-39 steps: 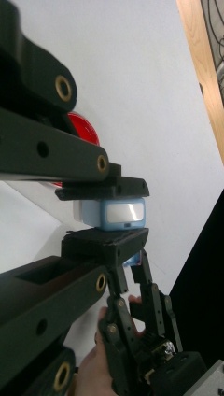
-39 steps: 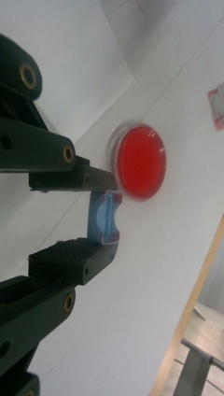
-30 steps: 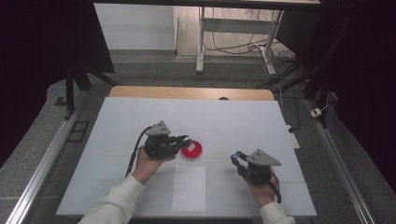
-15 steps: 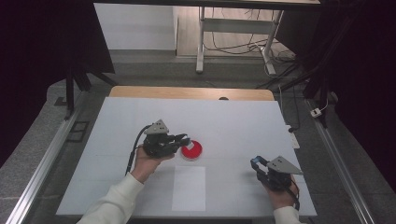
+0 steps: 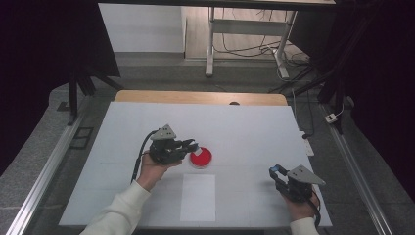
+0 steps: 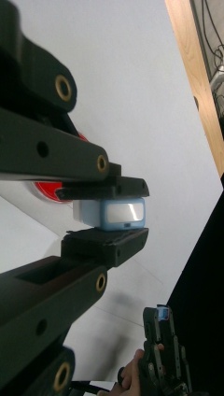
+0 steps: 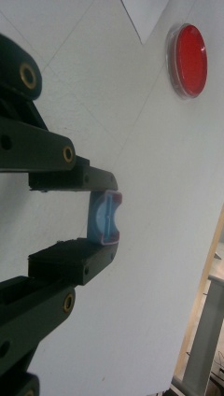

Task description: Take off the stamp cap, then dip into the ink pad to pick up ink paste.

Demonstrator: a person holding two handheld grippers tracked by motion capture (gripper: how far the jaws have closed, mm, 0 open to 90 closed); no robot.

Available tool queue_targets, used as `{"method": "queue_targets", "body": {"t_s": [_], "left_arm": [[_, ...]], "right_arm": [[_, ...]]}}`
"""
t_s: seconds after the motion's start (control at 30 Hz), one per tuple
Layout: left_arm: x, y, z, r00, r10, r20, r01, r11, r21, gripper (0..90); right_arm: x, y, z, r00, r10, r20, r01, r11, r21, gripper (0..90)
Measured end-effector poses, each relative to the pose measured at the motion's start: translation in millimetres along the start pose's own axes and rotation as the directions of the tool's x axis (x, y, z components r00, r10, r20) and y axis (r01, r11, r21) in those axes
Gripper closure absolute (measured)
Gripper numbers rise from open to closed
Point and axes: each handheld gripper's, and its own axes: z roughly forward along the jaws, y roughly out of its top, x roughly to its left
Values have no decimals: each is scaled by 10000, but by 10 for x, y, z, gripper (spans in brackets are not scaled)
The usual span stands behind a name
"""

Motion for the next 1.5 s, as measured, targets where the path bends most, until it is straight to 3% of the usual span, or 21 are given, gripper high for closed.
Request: {"method": "queue_targets", "body": {"t_s": [0.4,0.97,1.3,1.5], "left_arm": [[22,9,43,9997,123,-202,-121,9999,87,754],[112,-15,259,9980,287,-568,-250,9976,646,754],[150,-46,430,9941,625,-881,-505,9899,1322,754],[161,-67,525,9940,670,-869,-523,9855,1616,754]], "right_arm": [[12,7,12,10000,-69,-2,69,10000,39,656],[25,8,29,10000,-77,20,77,9999,81,655],[25,6,33,9999,-108,47,108,9998,146,655],[23,6,33,9999,-114,57,113,9998,182,655]]}}
